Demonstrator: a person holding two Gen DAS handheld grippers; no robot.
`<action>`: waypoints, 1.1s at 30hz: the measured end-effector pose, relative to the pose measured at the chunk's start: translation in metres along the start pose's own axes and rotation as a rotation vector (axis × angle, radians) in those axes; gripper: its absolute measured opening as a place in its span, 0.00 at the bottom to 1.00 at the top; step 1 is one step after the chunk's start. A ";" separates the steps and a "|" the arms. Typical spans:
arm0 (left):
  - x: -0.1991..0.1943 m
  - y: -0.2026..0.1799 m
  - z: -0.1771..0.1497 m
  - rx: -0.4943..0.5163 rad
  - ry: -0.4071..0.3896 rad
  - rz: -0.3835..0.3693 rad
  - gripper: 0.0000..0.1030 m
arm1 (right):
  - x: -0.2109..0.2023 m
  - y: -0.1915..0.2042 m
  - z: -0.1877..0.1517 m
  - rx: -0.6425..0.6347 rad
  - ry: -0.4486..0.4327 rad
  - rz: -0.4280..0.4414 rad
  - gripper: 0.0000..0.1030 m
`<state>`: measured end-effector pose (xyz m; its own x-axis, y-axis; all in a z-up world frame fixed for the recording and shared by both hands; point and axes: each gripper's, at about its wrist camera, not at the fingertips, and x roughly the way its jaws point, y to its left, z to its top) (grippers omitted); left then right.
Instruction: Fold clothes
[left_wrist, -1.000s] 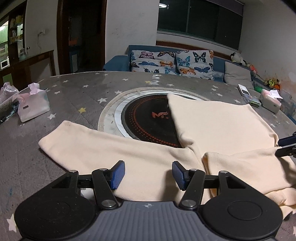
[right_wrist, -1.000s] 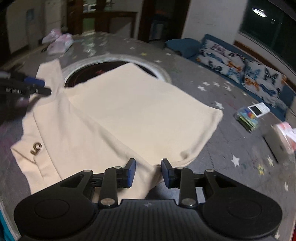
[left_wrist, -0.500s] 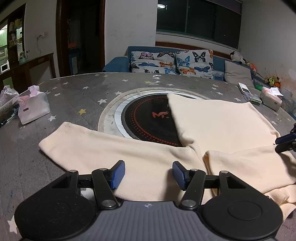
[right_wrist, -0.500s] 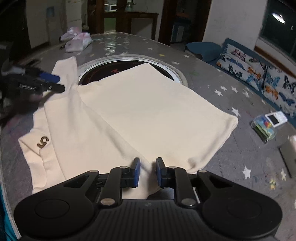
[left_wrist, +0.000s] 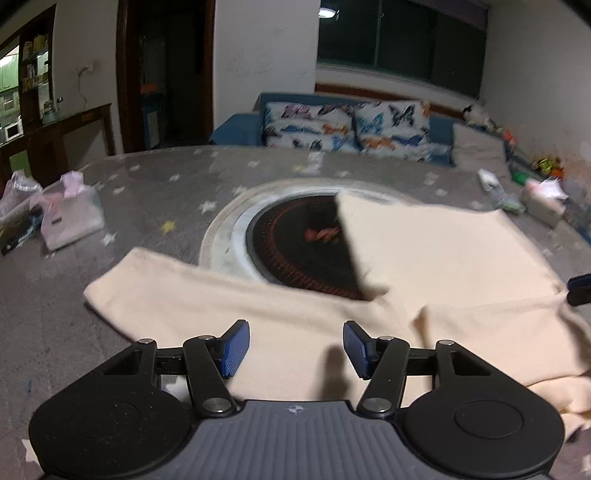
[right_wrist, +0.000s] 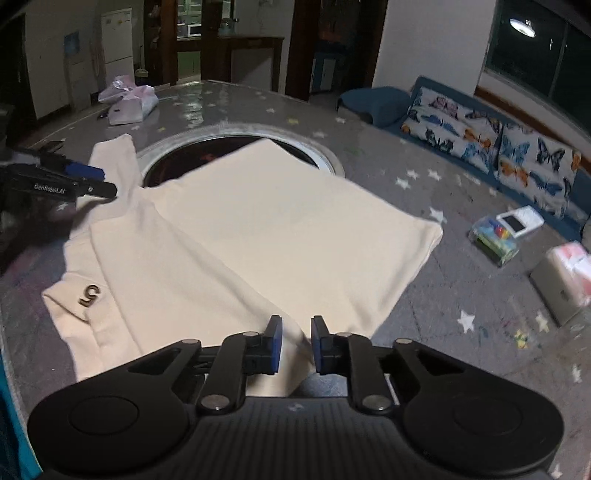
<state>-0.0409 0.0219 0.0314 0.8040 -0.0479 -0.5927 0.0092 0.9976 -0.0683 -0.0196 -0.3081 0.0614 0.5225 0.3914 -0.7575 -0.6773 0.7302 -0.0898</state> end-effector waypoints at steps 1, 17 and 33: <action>-0.004 -0.002 0.002 -0.001 -0.006 -0.011 0.57 | -0.004 0.003 0.000 -0.005 -0.003 0.002 0.15; 0.029 -0.061 -0.003 0.040 0.056 -0.262 0.32 | -0.017 0.018 -0.016 0.041 0.021 -0.003 0.16; 0.004 0.013 0.003 -0.119 -0.014 -0.024 0.43 | 0.009 0.016 0.000 0.089 -0.009 -0.003 0.18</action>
<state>-0.0355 0.0354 0.0306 0.8128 -0.0706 -0.5782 -0.0411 0.9832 -0.1777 -0.0251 -0.2928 0.0531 0.5297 0.3938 -0.7512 -0.6269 0.7784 -0.0339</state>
